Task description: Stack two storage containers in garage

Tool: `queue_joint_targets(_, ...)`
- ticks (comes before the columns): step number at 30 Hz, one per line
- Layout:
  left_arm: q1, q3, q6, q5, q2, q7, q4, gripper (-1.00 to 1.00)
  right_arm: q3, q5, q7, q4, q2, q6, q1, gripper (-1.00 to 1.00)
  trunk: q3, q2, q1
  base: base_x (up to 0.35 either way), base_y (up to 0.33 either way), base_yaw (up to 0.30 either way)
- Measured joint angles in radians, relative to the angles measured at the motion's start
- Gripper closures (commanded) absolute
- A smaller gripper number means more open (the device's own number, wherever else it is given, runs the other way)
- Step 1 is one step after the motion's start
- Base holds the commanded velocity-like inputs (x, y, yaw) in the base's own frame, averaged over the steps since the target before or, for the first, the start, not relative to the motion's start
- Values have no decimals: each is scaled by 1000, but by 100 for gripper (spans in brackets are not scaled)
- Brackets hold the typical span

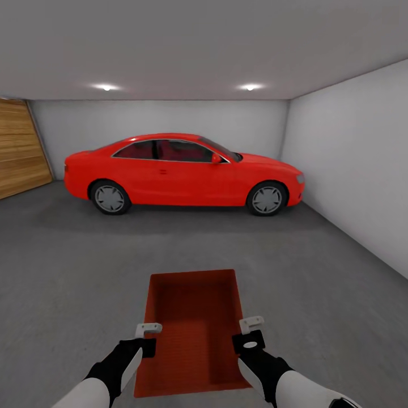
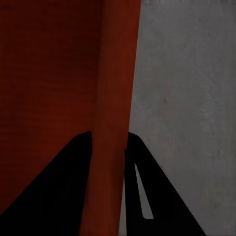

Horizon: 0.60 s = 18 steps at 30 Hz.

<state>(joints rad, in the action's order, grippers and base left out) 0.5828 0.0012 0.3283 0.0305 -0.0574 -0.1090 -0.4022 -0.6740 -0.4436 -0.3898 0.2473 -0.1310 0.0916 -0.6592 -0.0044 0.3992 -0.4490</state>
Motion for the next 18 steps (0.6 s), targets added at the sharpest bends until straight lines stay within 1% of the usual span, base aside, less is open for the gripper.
queue_joint_targets(18, 0, 0, 0, 0, 0, 0, 0, 100, -1, -1, 0, 0, 0, 0, 0, 100, 0, 0, 0, 321, 0, 0)
